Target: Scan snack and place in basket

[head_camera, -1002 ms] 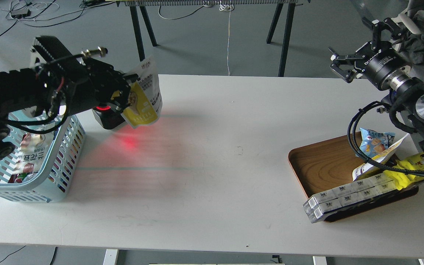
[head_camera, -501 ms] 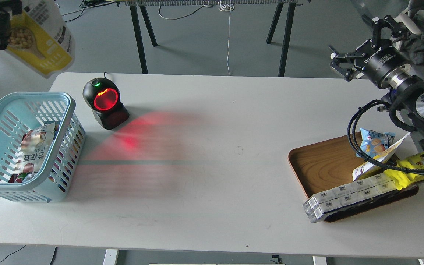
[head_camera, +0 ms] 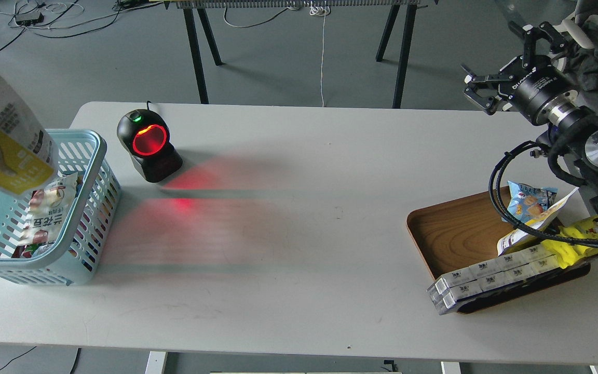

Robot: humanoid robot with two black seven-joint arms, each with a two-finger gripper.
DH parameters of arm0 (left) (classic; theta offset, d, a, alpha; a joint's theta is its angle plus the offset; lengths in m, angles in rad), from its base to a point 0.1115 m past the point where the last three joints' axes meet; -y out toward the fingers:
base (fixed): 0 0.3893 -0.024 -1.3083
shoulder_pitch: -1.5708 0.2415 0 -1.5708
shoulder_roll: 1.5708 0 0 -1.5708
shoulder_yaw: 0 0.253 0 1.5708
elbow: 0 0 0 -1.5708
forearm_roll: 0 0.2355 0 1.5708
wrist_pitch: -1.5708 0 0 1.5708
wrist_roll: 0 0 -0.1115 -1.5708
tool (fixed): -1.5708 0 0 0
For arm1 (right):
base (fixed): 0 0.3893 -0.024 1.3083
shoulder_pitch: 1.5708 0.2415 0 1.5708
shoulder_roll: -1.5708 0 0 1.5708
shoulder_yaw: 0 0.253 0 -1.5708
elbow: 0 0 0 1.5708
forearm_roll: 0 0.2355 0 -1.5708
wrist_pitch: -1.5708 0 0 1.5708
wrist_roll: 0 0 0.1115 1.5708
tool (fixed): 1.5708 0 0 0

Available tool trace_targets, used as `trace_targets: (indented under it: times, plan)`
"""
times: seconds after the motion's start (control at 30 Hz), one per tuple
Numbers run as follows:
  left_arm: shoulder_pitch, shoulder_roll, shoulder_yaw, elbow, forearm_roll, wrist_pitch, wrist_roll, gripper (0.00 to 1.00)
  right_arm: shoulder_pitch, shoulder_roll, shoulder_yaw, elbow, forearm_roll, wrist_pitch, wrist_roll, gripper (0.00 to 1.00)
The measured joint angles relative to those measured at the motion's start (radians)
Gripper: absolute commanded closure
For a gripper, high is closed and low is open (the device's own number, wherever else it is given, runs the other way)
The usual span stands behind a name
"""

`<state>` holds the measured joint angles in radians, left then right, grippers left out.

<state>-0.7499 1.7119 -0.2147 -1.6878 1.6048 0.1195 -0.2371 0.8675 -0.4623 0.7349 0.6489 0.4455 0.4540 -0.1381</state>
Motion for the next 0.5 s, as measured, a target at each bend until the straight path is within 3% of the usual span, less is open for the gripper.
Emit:
trace_targets:
  times: [0.5]
  plan:
    - [0.001, -0.066, 0.214, 0.057, -0.005, 0.098, 0.000, 1.00, -0.004, 0.007, 0.001, -0.003, -0.020, -0.001, 0.000, 0.01]
